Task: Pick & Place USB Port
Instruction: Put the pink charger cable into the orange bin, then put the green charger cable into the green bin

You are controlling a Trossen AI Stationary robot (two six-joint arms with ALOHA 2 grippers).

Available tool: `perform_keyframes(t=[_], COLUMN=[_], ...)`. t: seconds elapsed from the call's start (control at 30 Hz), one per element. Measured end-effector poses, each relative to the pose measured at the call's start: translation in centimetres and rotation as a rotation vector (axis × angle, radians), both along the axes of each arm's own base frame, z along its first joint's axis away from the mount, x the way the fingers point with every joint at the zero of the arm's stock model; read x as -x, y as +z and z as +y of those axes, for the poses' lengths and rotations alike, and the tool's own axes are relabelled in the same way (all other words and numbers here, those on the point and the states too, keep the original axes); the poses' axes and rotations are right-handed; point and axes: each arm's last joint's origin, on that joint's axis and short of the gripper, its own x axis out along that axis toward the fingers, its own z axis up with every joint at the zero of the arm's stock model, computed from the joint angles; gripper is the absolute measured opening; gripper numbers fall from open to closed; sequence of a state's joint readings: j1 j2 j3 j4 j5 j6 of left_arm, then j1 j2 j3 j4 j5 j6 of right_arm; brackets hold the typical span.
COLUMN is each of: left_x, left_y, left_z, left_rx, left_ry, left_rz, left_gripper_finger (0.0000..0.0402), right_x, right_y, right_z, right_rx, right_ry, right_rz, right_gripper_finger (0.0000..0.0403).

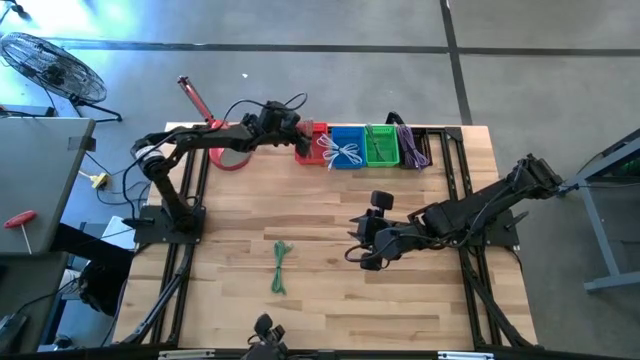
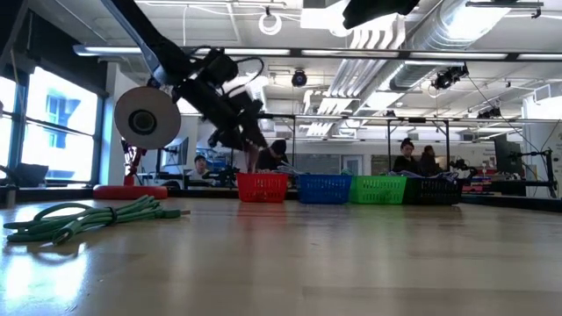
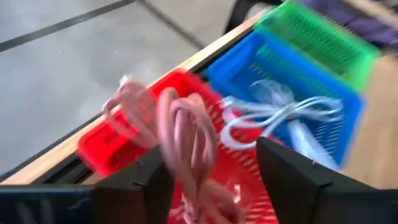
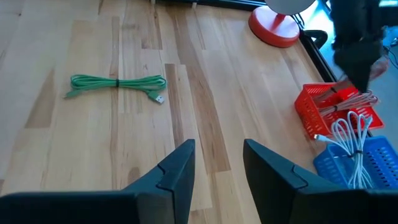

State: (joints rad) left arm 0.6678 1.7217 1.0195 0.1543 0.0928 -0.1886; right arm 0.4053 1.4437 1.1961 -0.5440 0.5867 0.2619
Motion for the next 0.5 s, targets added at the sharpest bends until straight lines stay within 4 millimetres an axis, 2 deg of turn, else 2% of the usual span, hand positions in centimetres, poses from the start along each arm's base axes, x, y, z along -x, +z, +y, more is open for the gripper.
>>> perform_keyframes(t=[0.2, 0.5], left_x=[0.8, 2.8], left_y=[4.0, 8.5], left_z=[-1.0, -2.6], left_rx=[-0.042, -0.120], left_ry=[-0.087, -0.093], left_rz=[-0.127, -0.211], left_gripper_finger=[0.0249, 0.0252], right_x=[0.0, 0.0], right_y=[0.0, 0.0], right_z=[0.0, 0.0], right_rx=[0.002, 0.004], right_ry=[0.000, -0.007], right_rz=[0.003, 0.003], right_gripper_finger=[0.0129, 0.0129])
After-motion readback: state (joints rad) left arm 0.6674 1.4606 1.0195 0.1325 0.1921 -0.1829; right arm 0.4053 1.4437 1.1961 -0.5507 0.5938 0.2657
